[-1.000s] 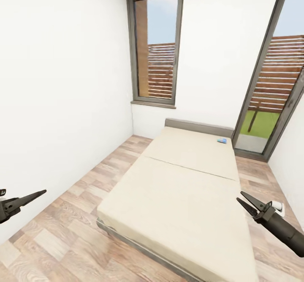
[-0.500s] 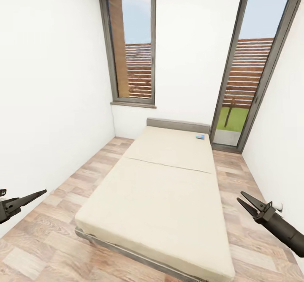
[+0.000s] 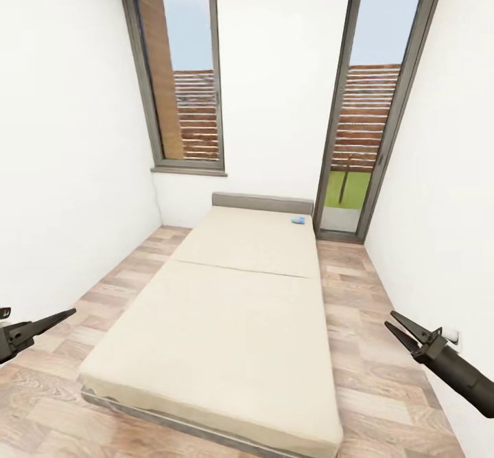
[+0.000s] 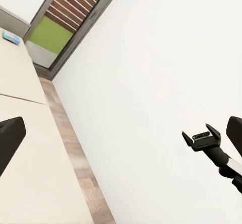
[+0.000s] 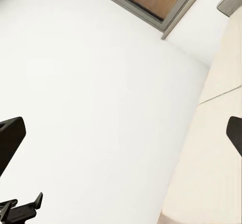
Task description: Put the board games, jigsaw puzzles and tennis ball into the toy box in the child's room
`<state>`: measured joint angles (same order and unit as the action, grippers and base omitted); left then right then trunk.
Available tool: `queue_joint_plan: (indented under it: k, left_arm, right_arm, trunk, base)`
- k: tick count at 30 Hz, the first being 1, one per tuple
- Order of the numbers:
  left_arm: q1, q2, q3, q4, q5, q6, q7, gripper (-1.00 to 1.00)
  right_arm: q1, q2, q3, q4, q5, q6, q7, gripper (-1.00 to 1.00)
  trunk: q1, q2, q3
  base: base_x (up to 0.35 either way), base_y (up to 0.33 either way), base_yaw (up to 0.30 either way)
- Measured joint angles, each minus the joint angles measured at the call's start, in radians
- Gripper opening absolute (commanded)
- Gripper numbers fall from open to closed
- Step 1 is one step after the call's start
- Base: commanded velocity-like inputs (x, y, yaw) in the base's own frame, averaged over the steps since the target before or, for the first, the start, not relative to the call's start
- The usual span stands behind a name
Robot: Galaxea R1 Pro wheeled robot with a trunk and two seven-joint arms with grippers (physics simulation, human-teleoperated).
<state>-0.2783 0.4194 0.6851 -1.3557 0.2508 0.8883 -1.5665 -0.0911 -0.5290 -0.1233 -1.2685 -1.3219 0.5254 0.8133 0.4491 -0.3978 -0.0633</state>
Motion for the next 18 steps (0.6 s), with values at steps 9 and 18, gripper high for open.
queue_joint_plan:
  k: [9,18]
  left_arm:
    - [0.0,-0.001,-0.001,0.0,-0.001,0.0,0.0,1.0]
    - [0.0,-0.001,-0.001,-0.001,-0.001,0.0,0.0,1.0]
  right_arm:
    - [0.0,0.001,-0.003,0.0,0.026,0.0,-0.03,1.0]
    - [0.0,0.002,-0.003,0.0,0.031,0.0,-0.037,1.0]
  trunk:
    - [0.0,0.0,0.0]
    - [0.0,0.0,0.0]
  base:
    - [0.105,-0.182,-0.006]
    - [0.01,-0.016,0.0]
